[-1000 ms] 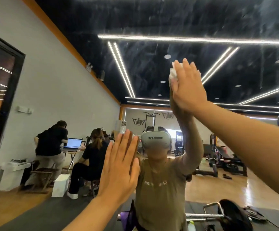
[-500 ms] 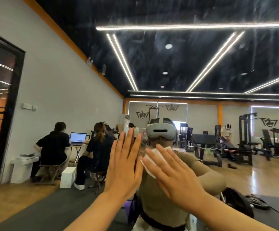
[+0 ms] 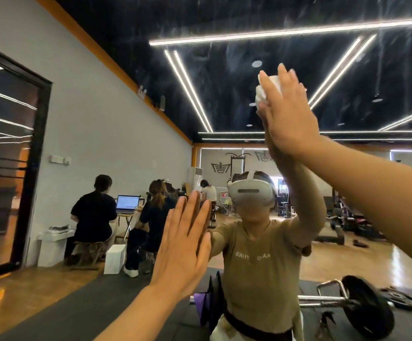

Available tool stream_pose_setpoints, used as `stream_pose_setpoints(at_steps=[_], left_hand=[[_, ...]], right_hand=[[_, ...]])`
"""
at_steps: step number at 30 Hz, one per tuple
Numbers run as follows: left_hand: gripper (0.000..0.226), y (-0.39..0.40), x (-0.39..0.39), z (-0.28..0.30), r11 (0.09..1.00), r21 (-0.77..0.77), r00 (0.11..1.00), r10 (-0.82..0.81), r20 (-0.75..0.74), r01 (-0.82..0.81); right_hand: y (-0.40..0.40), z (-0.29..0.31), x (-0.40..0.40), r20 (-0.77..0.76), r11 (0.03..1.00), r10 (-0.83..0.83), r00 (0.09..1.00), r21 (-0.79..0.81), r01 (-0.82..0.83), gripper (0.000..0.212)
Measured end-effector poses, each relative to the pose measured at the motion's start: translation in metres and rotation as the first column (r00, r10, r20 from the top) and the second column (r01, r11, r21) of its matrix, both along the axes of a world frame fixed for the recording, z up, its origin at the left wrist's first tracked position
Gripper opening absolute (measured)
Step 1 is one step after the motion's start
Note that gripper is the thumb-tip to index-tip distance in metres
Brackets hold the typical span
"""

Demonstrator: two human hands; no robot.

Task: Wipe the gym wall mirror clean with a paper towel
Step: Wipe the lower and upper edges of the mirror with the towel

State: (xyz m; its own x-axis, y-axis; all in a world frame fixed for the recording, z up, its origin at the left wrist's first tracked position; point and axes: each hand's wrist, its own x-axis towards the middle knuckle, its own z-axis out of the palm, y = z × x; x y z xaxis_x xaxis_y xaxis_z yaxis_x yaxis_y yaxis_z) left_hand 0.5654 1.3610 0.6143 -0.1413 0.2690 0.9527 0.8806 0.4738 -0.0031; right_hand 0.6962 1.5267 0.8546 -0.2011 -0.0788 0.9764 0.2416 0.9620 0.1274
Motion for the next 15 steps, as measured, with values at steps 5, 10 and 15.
stream_pose_setpoints(at_steps=[5, 10, 15], left_hand=[[0.060, 0.011, -0.008, -0.004, 0.997, 0.030, 0.997, 0.069, -0.037, -0.067], [0.057, 0.018, -0.008, -0.006, 0.990, 0.072, 0.989, 0.128, -0.072, -0.123], [0.064, 0.020, 0.008, -0.019, 0.998, 0.049, 0.999, 0.050, -0.007, -0.049]], right_hand=[[0.009, -0.044, -0.006, 0.022, 0.994, 0.018, 1.000, 0.104, -0.020, 0.056], [0.025, -0.140, 0.001, 0.067, 0.969, 0.064, 0.996, 0.234, -0.078, 0.056], [0.032, -0.241, 0.017, 0.217, 0.961, 0.040, 0.975, 0.258, -0.097, 0.079]])
